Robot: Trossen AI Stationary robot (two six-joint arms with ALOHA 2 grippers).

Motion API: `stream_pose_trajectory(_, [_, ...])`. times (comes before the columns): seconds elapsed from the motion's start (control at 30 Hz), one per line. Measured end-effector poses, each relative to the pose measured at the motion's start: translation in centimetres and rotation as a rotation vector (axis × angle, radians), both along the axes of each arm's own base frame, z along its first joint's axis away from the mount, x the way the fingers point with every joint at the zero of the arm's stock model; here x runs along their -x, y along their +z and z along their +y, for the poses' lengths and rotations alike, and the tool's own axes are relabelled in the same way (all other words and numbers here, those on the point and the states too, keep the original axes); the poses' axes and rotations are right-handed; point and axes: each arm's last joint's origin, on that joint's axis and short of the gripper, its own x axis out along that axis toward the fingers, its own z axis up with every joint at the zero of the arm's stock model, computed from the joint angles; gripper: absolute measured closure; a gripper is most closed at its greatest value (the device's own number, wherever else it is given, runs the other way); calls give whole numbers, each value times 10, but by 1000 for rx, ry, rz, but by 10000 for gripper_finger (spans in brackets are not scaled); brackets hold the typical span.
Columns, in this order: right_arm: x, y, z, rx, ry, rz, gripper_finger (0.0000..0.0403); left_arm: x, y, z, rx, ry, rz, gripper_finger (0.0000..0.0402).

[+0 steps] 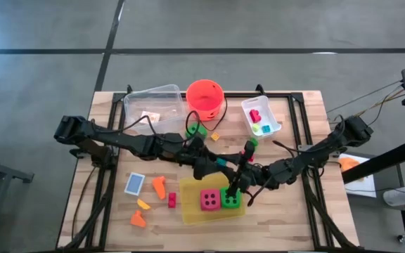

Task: Pick & Place Toys
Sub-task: Put the blue game piece into the white bin

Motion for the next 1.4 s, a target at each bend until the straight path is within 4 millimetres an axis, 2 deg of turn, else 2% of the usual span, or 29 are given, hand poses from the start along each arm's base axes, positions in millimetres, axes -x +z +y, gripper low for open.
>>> stream_pose_trajectory(0.17, [1,1,-1,-93,-42,-30,271,5,-5,-12,76,-179,87,57])
stream_pose_trajectory(0.3, [5,4,-5,-269,-123,-106,271,12,-9,-20,62,-193,162,57])
stream_pose_trajectory(0.37, [8,8,-8,-298,-182,-120,271,20,-8,-21,22,-203,210,57])
stream_pose_trajectory(0.5, [16,11,-14,-369,-309,-138,271,42,-5,-29,-77,-150,309,57])
stream_pose_trajectory(0.67, [31,19,-30,-499,-347,-153,271,74,-2,-37,-254,3,436,57])
stream_pose_trajectory(0.87, [55,31,-75,-791,-316,-85,271,102,-3,-47,-433,147,530,57])
stream_pose_trajectory(1.07, [77,41,-125,-1036,-460,-50,271,108,-10,-46,-452,144,613,57])
stream_pose_trajectory(1.23, [82,39,-159,-1210,-564,13,271,114,-13,-47,-423,34,689,57])
stream_pose_trajectory(1.4, [78,28,-192,-1318,-702,57,271,129,-3,-40,-423,38,700,57])
